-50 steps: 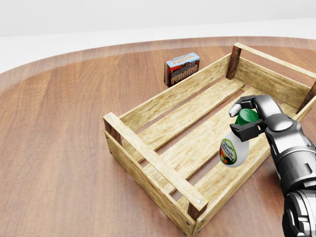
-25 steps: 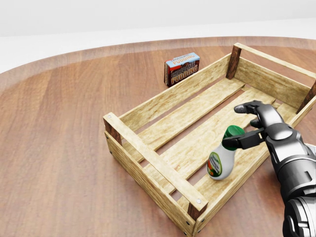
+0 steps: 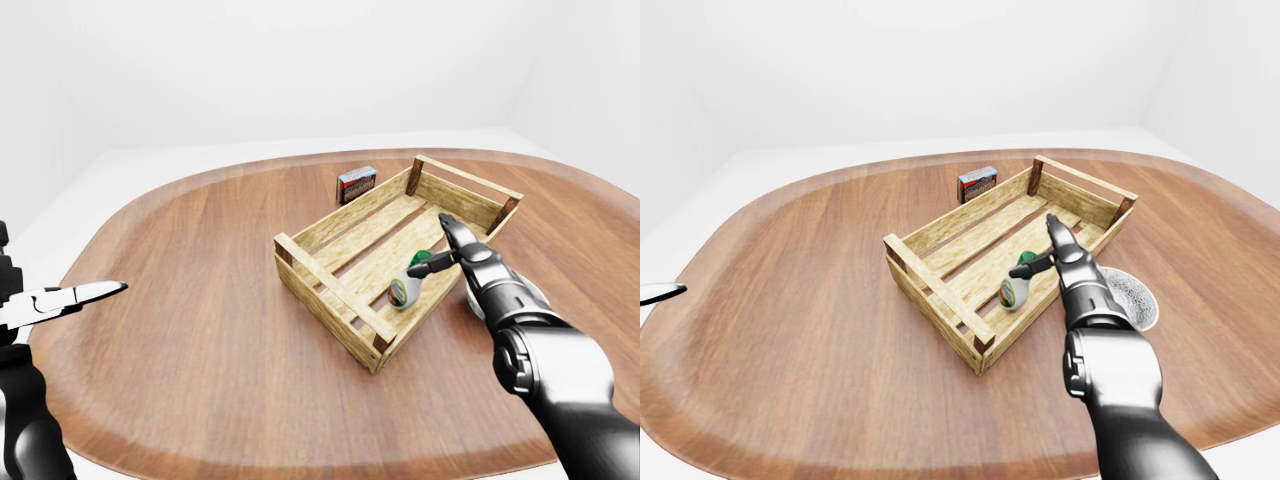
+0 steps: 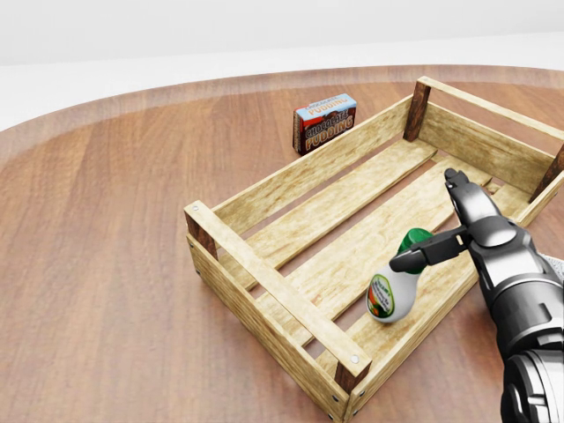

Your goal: Pick up the salad dressing and put it in the tray.

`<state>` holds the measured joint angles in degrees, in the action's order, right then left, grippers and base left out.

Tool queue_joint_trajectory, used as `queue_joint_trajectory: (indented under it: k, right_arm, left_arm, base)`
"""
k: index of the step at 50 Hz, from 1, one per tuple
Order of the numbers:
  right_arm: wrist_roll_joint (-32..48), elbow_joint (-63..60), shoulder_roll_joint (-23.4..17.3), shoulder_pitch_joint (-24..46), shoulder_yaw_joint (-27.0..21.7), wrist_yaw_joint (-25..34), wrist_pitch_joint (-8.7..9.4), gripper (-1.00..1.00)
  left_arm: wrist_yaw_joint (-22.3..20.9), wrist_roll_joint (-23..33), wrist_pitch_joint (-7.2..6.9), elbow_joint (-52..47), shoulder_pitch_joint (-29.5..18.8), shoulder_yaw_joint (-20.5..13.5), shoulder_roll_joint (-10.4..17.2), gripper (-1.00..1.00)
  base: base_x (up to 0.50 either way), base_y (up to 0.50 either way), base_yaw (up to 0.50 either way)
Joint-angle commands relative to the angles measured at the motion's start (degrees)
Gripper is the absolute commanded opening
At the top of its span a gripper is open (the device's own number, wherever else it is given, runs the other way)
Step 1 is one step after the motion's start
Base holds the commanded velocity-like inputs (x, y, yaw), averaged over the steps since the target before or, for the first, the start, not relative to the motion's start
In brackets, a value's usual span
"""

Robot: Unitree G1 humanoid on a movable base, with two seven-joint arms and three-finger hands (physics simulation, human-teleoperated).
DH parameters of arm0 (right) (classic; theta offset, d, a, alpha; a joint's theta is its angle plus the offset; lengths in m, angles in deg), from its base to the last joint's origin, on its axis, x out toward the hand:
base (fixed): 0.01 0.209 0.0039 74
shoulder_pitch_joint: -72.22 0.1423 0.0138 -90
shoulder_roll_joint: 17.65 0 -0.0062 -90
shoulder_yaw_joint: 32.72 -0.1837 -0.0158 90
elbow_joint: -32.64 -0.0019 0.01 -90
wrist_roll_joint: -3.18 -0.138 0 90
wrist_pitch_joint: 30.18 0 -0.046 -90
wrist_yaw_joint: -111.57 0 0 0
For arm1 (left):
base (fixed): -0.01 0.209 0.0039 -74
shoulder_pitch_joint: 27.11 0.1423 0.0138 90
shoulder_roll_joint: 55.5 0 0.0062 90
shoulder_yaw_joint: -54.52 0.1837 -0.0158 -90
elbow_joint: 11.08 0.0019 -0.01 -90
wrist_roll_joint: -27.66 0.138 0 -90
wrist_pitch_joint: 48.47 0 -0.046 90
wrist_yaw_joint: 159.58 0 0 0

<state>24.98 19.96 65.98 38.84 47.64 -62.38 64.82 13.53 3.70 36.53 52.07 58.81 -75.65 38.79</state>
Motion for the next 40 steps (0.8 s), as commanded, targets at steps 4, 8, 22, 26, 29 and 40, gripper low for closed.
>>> queue_joint_trajectory:
  k: [4, 8, 22, 26, 29, 40]
  right_arm:
    - [2.09, -1.96, -0.43, 6.08, 2.35, 3.36, 0.0, 1.0]
    - [2.52, -3.18, -0.98, 8.99, 3.26, 4.94, 0.0, 1.0]
    - [2.77, -8.25, -0.76, 16.22, 4.56, 9.57, 0.0, 1.0]
    - [2.89, -9.84, -1.25, 17.63, 4.76, 10.71, 0.0, 1.0]
    - [2.91, -10.82, -1.7, 18.51, 4.71, 11.49, 0.0, 1.0]
    - [2.32, -19.45, -4.22, 24.42, 3.85, 15.58, 0.0, 1.0]
  left_arm:
    - [-0.22, 0.06, 0.0, 0.1, 0.05, 0.05, -0.06, 1.0]
    - [-0.3, 0.12, 0.0, 0.21, 0.09, 0.1, -0.14, 1.0]
    - [0.04, -0.44, 0.0, -0.9, -0.02, -0.3, 0.07, 1.0]
    - [0.11, -0.49, 0.0, -1.09, -0.06, -0.3, 0.08, 1.0]
    - [0.09, -0.44, 0.0, -0.99, -0.07, -0.26, 0.07, 1.0]
    - [0.15, -0.5, 0.0, -0.87, -0.13, -0.06, 0.03, 1.0]
  base:
    - [0.0, 0.0, 0.0]
    - [0.0, 0.0, 0.0]
    - [0.0, 0.0, 0.0]
    - [0.0, 0.0, 0.0]
    - [0.0, 0.0, 0.0]
    - [0.0, 0.0, 0.0]
